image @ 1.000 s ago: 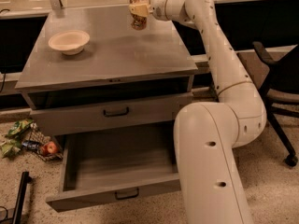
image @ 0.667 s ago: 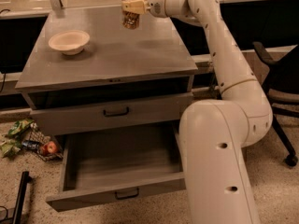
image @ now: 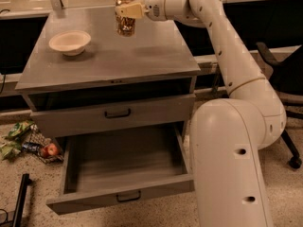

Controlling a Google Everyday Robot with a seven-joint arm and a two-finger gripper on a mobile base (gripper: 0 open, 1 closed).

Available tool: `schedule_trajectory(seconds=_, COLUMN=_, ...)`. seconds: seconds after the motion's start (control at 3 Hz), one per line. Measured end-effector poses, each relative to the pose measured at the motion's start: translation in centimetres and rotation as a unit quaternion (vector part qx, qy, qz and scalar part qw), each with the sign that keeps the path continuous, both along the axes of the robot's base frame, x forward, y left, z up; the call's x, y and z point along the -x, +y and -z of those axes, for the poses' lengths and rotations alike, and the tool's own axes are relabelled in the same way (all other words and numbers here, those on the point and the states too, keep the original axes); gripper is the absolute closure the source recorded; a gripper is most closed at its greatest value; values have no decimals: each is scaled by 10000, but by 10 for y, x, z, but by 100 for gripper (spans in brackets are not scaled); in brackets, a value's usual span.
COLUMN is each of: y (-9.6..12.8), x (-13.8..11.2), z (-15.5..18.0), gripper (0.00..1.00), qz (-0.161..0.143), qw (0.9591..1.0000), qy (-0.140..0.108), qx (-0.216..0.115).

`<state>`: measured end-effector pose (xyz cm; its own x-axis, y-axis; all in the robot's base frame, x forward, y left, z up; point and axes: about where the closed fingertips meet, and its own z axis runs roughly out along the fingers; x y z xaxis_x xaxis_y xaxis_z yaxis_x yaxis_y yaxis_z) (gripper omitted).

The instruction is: Place orange can into middle drawer

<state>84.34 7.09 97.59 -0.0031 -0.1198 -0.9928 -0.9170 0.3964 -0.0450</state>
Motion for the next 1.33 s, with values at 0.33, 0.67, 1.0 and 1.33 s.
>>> schedule_trajectory(seconds=0.33, y=12, x=18, z=-5, gripper=100, qz=-281, qw=9995, qy=-49, qx=118)
schedule_trajectory(seconds=0.67, y=29, x=56, z=-25, gripper=100, qz=-533, qw=9985, qy=-71, qx=19)
schedule_trajectory(seconds=1.0, y=29, x=103, z=-58, gripper=100, qz=-583, qw=9979, qy=-213, qx=-166)
schedule_trajectory(seconds=1.33, y=36, x=154, z=-52, gripper=100, qz=-823, qw=9958, qy=-156, qx=-375)
